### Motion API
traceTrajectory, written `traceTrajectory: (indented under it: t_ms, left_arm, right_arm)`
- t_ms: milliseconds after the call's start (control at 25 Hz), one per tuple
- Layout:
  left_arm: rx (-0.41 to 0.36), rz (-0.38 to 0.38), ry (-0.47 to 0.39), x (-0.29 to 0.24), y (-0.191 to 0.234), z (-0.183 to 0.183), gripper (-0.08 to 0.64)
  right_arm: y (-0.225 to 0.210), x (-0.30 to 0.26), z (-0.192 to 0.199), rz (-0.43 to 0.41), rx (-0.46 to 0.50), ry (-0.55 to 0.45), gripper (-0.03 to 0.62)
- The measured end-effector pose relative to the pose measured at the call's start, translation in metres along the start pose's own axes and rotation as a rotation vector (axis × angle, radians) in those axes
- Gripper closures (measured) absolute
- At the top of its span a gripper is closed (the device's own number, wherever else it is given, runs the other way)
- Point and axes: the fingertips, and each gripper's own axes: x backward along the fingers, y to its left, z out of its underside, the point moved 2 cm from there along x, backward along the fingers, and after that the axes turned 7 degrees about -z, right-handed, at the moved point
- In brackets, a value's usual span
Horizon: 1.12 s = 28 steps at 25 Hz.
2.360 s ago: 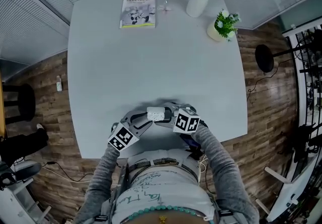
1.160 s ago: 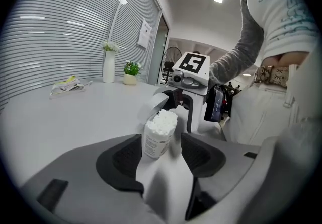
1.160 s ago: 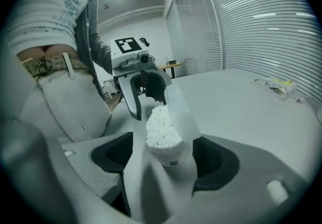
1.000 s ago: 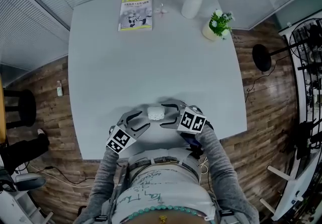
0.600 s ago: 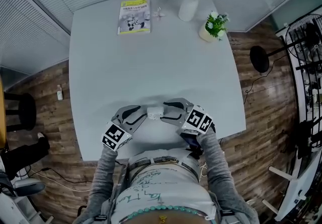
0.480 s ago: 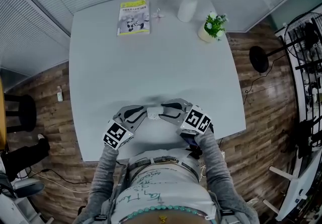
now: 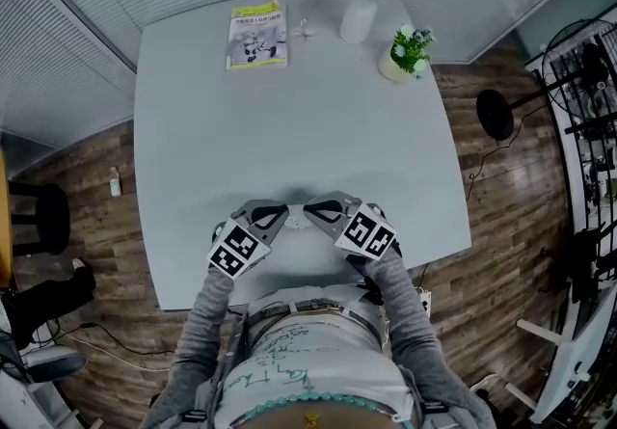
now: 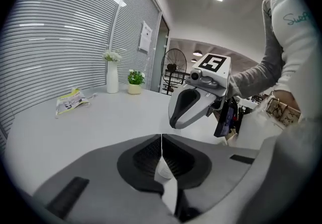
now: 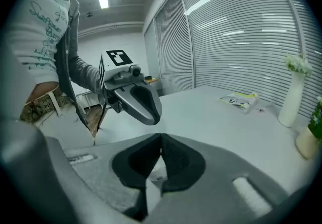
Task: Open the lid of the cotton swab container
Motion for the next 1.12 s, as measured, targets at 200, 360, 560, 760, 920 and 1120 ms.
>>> traceTrajectory:
  t_ms: [200, 360, 560, 760, 920, 1120]
  left_arm:
    - [-0.009, 0.013, 0.018, 0.001, -0.008, 0.005, 0.557]
    - [-0.009, 0.015, 0.021, 0.002, -0.013, 0.008, 0.557]
    - [-0.004, -0.01, 0.004, 0.001, -0.013, 0.006, 0.557]
    - [-0.006, -0.018, -0.005, 0.003, -0.013, 0.004, 0.557]
    - [-0.001, -0.025, -0.013, 0.004, -0.01, 0.002, 0.557]
    - [0.008, -0.033, -0.017, 0.003, -0.007, 0.003, 0.557]
  right_arm:
    - [0.005, 0.0, 0.001, -0.013, 0.002, 0.013, 0.592]
    - [0.01, 0.0, 0.005, -0.016, 0.012, 0.03, 0.592]
    - [0.011, 0.001, 0.006, -0.005, 0.016, 0.012, 0.594]
    - [0.011, 0.002, 0.002, -0.005, -0.004, -0.014, 0.593]
    - [0.011, 0.002, 0.002, -0.012, -0.008, -0.016, 0.594]
    - [0.009, 0.004, 0.001, -0.004, -0.006, -0.03, 0.593]
